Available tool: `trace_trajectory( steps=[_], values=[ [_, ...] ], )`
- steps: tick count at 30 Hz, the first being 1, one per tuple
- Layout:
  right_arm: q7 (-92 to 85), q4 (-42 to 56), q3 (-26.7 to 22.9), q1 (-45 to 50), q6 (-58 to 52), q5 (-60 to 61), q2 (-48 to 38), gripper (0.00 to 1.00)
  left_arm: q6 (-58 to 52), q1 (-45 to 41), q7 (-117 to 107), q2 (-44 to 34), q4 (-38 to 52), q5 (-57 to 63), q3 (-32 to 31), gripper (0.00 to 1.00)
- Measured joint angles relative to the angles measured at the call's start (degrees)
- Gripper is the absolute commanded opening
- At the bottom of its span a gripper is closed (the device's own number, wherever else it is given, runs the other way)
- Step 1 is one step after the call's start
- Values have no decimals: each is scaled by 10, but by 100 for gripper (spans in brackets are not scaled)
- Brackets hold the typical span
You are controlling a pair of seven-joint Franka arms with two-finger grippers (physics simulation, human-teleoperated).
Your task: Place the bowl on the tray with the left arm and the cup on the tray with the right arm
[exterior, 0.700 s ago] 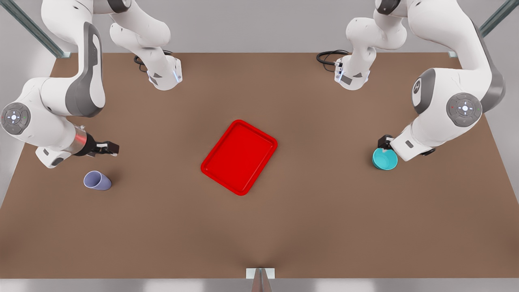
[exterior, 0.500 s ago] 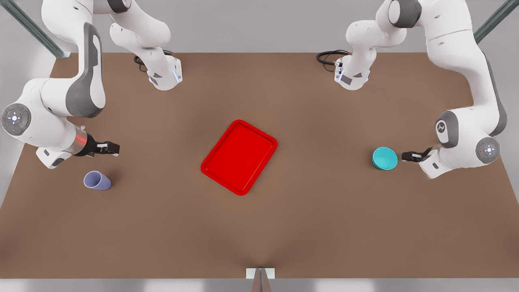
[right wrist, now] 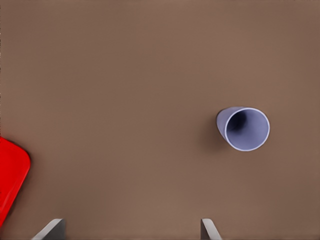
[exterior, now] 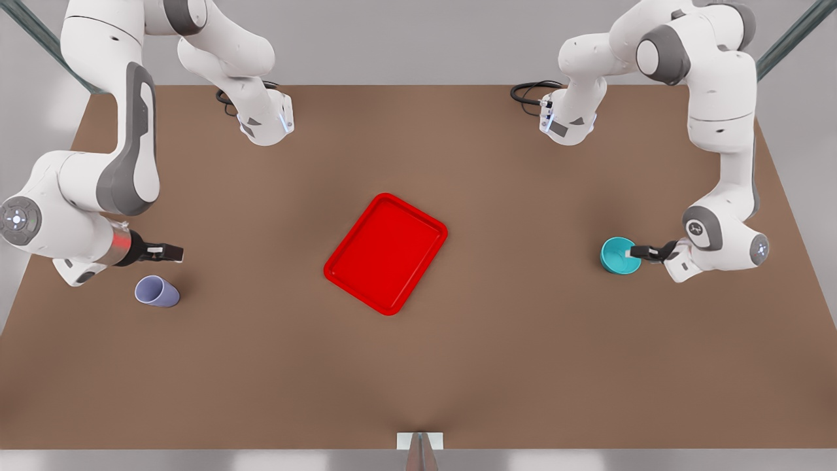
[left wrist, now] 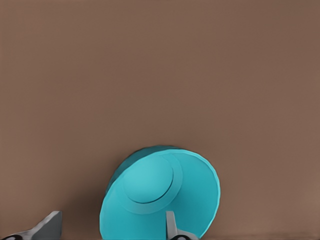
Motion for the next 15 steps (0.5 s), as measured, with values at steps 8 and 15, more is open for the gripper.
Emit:
trace_trajectory(
  steps=[8, 15],
  values=[
    [0, 1, 0, 2, -5, 0, -1, 100, 7, -6, -17, 24, 1, -4, 0, 40],
    [-6, 2, 0, 1, -6, 0, -1, 100, 11, -13, -22, 28, 3, -4, 1, 24]
  ],
)
